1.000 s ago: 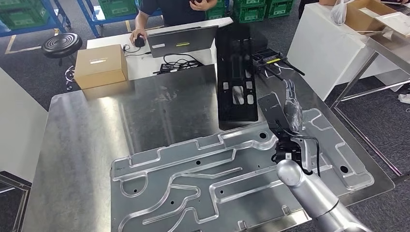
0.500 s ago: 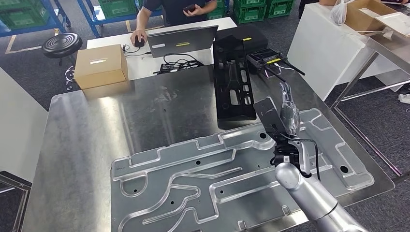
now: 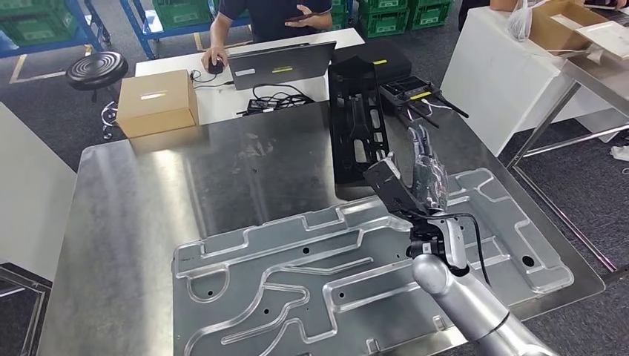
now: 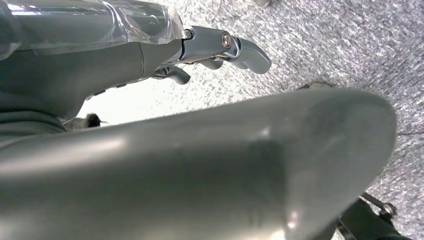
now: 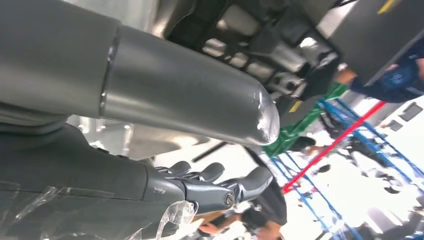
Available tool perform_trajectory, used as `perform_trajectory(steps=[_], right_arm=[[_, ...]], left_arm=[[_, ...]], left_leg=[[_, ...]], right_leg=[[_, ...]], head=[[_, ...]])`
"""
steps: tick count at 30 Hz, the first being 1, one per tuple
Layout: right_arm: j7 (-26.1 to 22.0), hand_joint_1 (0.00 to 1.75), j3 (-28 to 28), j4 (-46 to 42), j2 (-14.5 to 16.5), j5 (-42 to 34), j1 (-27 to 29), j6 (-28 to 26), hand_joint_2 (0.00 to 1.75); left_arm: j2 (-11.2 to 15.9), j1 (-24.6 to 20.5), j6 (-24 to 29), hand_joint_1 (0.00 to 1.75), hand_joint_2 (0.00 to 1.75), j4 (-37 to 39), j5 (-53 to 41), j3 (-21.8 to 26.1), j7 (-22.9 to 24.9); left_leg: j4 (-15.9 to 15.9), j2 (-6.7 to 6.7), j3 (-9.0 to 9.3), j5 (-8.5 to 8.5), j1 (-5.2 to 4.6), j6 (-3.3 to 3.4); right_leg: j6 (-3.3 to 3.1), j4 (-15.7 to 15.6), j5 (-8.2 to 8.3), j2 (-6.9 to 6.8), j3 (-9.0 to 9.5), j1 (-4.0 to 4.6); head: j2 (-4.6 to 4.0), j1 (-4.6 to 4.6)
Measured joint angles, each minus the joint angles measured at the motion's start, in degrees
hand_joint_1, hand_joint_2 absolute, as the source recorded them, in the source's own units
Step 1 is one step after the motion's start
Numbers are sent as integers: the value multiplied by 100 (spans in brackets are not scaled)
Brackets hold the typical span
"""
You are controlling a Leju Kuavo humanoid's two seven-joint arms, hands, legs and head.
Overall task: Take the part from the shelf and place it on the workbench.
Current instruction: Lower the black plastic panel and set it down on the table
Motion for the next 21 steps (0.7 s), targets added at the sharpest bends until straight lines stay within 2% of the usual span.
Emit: perform_trajectory(steps=[2,3,4,5,7,8,9,10,11,13,14,16,17,18,19,20,21], right_arm=[[-1,0,48,-2,16,62,13,51,0],[-5,0,78,-2,27,91,28,76,0],[-11,0,108,-2,39,124,42,99,0],[-17,0,137,-2,52,160,52,119,0],[-32,0,179,-2,78,247,56,159,0],[-37,0,197,-3,100,291,50,178,0],[-41,0,211,-5,127,335,46,194,0],[-43,0,225,-6,152,371,46,209,0],[-43,0,242,-8,179,402,46,227,0],[-43,0,273,-8,213,444,51,261,0],[-43,0,285,-9,232,456,49,277,0],[-41,0,297,-10,265,465,51,298,0],[-41,0,306,-10,274,467,55,308,0],[-41,0,318,-10,280,467,63,317,0],[-41,0,332,-10,285,467,73,331,0],[-41,0,344,-11,288,473,79,353,0],[-41,0,352,-13,291,487,82,374,0]], left_arm=[[-2,-18,-12,0,0,0,1,5,-5],[-2,-25,-18,0,0,0,1,9,-7],[-3,-30,-23,0,0,0,1,12,-8],[-3,-32,-26,0,0,0,1,15,-8],[-1,-35,-31,0,0,0,0,21,-9],[10,-44,-31,0,0,1,1,24,-10],[19,-52,-32,0,0,3,0,27,-12],[26,-59,-32,0,0,4,-1,30,-14],[32,-63,-32,0,0,6,-2,31,-15],[24,-56,-31,0,0,7,-4,31,-17],[21,-53,-31,0,0,6,-4,31,-17],[19,-54,-29,0,0,6,-3,31,-20],[19,-55,-28,0,0,6,-2,31,-23],[19,-54,-26,0,0,7,2,31,-27],[19,-54,-24,0,0,7,8,31,-33],[19,-54,-20,0,0,7,15,31,-40],[19,-55,-17,0,0,7,24,32,-48]], left_leg=[[-22,3,7,31,8,8],[-20,1,3,38,15,-5],[-16,-3,-2,45,30,-24],[-6,-6,-10,49,55,-56],[71,-7,-49,26,117,-168],[137,-14,-90,-8,133,-238],[192,-13,-128,-32,133,-301],[220,-15,-154,-38,128,-345],[216,-19,-171,-24,126,-373],[219,-13,-198,-26,157,-407],[352,-10,-267,-147,166,-411],[1009,-6,-527,-626,142,-386],[1454,-8,-683,-891,116,-362],[1823,-8,-792,-1080,89,-334],[2017,-9,-813,-1172,61,-297],[1978,-9,-720,-1162,28,-245],[1691,-9,-499,-1063,-14,-178]], right_leg=[[18,779,-404,-1,-320,-16],[40,1095,-522,-3,-446,-31],[67,1223,-540,-6,-485,-52],[102,1109,-451,-10,-408,-77],[213,361,-136,-26,-5,-152],[234,32,-18,-16,165,-176],[216,-160,42,-6,258,-190],[165,-213,52,8,271,-186],[78,-179,71,23,239,-165],[-48,-159,117,15,169,-134],[-108,-156,151,10,125,-120],[-210,-158,220,-3,32,-90],[-246,-158,253,-9,-16,-67],[-271,-157,287,-14,-62,-40],[-289,-157,324,-16,-109,-10],[-301,-157,363,-17,-153,20],[-308,-157,405,-16,-193,49]], head=[[0,1],[0,1],[0,1],[0,1],[0,2],[0,3],[0,-1],[0,-5],[0,-10],[0,-15],[0,-15],[0,-16],[0,-16],[0,-16],[0,-15],[0,-15],[0,-15]])
